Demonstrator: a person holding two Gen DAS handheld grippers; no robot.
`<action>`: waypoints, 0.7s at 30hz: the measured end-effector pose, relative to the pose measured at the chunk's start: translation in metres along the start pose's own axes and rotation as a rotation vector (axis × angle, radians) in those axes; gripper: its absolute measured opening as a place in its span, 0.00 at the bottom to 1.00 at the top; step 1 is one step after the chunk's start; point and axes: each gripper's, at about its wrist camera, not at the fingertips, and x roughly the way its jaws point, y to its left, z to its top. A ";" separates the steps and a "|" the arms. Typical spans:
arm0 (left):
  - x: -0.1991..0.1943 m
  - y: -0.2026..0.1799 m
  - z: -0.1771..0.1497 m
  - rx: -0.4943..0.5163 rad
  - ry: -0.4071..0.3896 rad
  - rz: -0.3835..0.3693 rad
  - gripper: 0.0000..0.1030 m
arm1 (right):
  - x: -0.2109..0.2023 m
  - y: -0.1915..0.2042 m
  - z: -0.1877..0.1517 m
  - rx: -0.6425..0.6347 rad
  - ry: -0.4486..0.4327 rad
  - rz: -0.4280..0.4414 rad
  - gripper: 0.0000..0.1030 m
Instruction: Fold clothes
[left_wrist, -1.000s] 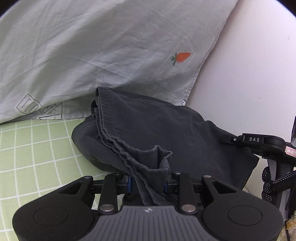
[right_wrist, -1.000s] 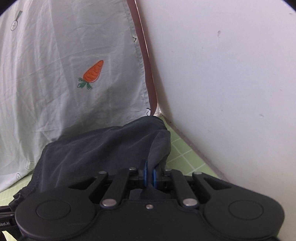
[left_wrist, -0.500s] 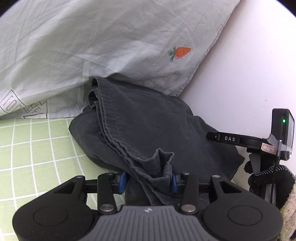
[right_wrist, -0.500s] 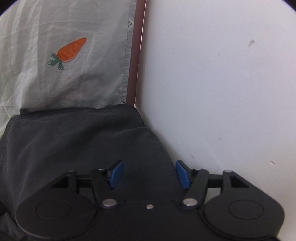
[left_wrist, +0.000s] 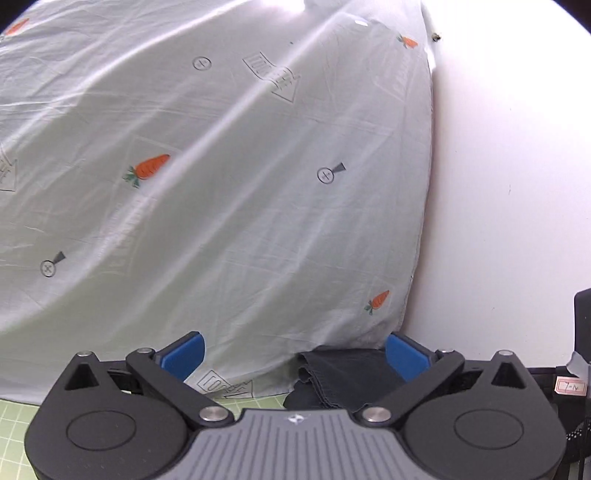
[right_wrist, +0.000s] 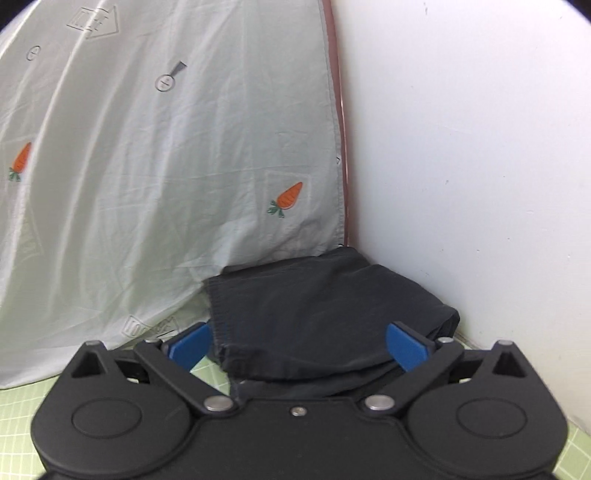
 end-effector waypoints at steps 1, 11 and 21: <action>-0.016 0.006 0.004 -0.011 -0.001 -0.003 1.00 | -0.017 0.009 -0.002 0.006 -0.011 0.011 1.00; -0.152 0.055 0.018 -0.034 0.027 0.030 1.00 | -0.156 0.054 -0.046 -0.023 -0.009 0.035 1.00; -0.232 0.091 0.002 -0.057 0.097 -0.019 1.00 | -0.251 0.085 -0.097 -0.050 0.035 -0.038 1.00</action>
